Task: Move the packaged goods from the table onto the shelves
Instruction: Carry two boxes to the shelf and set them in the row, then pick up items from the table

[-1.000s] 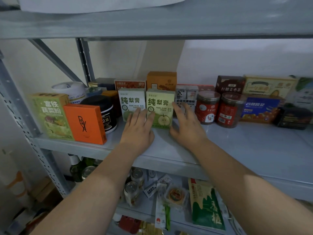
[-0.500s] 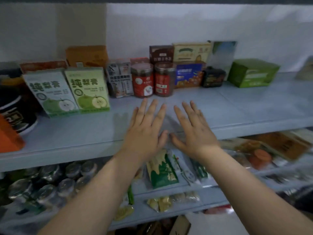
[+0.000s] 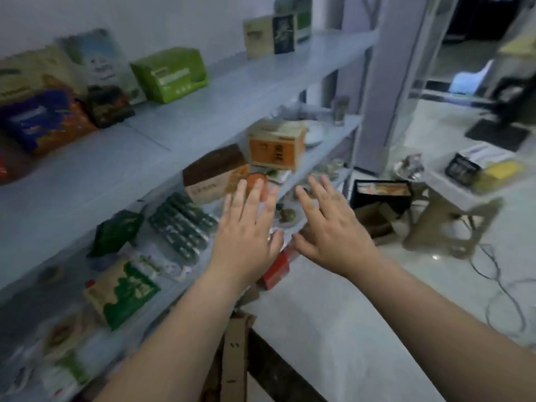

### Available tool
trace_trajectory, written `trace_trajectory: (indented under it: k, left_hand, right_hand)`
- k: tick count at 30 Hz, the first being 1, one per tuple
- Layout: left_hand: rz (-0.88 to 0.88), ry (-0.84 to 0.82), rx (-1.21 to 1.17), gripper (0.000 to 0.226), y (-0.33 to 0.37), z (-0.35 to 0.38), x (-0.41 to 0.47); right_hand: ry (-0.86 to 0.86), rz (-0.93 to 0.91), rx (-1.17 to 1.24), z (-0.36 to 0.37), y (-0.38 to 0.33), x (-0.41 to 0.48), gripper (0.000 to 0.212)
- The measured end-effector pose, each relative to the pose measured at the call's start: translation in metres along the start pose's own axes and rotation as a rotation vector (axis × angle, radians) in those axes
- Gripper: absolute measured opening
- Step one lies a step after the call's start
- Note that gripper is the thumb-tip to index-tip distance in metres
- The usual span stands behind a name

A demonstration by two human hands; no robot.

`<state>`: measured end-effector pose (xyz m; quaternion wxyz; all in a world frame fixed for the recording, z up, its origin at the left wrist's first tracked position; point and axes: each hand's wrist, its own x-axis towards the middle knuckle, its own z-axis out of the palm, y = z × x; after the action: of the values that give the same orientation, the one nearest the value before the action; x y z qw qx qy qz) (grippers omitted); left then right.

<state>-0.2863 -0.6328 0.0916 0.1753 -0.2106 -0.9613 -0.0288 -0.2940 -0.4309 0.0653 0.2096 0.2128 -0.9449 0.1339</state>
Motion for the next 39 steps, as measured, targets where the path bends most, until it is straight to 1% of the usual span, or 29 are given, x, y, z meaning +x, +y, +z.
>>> trace_trajectory:
  k: [5,9,13,18,24,28,31,36,39]
  left_hand:
    - [0.212,-0.094,-0.101,0.073,0.145,0.045,0.043]
    - [0.363,-0.173,-0.223,0.073,0.262,0.072,0.069]
    - [0.563,-0.273,-0.304,0.077,0.367,0.093,0.072]
    - [0.829,-0.364,-0.356,0.078,0.462,0.116,0.065]
    - [1.118,-0.403,-0.471,0.074,0.542,0.127,0.062]
    - [1.321,-0.408,-0.505,0.073,0.578,0.132,0.065]
    - [1.470,-0.410,-0.509,0.073,0.596,0.134,0.071]
    - [1.653,-0.418,-0.502,0.074,0.621,0.145,0.075]
    - [1.709,-0.453,-0.487,0.076,0.639,0.148,0.066]
  right_hand:
    - [-0.018,0.290,-0.041,-0.045,0.109,-0.120,0.076]
    - [0.002,0.535,-0.118,-0.082,0.168,-0.218,0.076]
    - [0.008,0.779,-0.153,-0.114,0.197,-0.306,0.075]
    - [-0.003,1.056,-0.196,-0.132,0.202,-0.397,0.074]
    - [-0.019,1.327,-0.346,-0.155,0.191,-0.452,0.078]
    - [-0.013,1.498,-0.406,-0.166,0.189,-0.460,0.077]
    - [0.028,1.614,-0.401,-0.169,0.186,-0.458,0.076]
    - [0.078,1.786,-0.416,-0.163,0.176,-0.457,0.074]
    - [0.090,1.893,-0.385,-0.160,0.168,-0.467,0.073]
